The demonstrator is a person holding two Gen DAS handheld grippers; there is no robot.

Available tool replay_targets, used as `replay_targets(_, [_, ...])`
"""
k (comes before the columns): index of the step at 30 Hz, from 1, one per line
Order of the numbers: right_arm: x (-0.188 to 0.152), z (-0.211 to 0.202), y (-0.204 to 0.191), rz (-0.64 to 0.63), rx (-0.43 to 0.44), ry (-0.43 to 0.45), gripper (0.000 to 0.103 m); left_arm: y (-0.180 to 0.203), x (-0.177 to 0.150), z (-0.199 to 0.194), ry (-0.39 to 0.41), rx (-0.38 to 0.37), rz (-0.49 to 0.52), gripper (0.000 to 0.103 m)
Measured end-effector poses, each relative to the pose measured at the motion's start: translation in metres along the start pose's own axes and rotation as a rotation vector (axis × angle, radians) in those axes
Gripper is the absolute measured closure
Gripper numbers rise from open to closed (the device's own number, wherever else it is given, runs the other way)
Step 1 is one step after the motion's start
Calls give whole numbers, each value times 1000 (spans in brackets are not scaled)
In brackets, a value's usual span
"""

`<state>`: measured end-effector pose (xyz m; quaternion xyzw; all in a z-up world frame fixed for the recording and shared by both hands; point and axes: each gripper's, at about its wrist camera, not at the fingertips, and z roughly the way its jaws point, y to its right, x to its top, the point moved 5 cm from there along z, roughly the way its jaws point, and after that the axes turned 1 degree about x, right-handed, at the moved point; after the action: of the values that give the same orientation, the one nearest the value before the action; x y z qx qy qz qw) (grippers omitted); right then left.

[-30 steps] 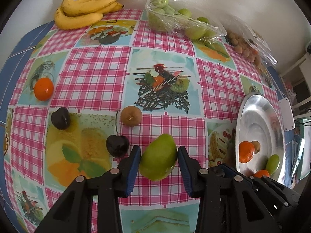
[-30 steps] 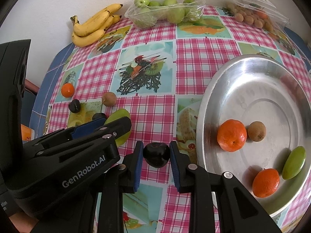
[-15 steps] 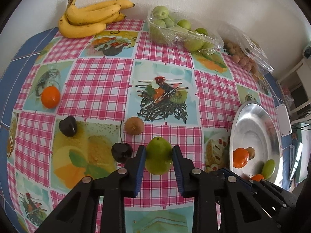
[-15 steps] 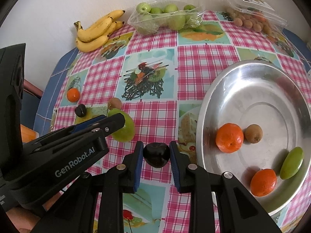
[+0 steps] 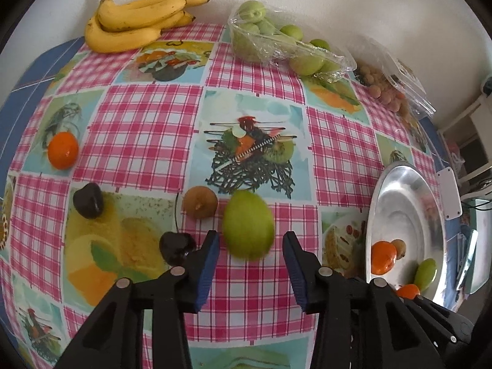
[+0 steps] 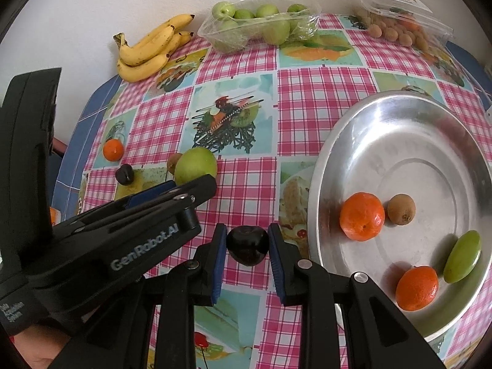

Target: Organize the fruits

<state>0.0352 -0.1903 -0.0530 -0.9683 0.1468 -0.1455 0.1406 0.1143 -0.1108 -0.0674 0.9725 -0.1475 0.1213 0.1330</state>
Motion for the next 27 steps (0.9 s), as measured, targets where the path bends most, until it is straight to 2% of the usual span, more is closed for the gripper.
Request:
replay_targets(8, [2,1,6,16,2,-2,75,2,4,7,-6,18,6,56])
replay_targets(9, [2,2,6,18,2,-3,75,2,3,9,-13,24,10,57])
replay_targets(10, [2,2,7,22,2,-5,75,2,3,10,-14,33,11,63])
replay_targets(12, [2,2,7,23,1,-6,75,1,3,10,-13,36,9,63])
replay_targets(27, [5,-11,6,38,24,21,75,1,7,-15,13,19,19,65])
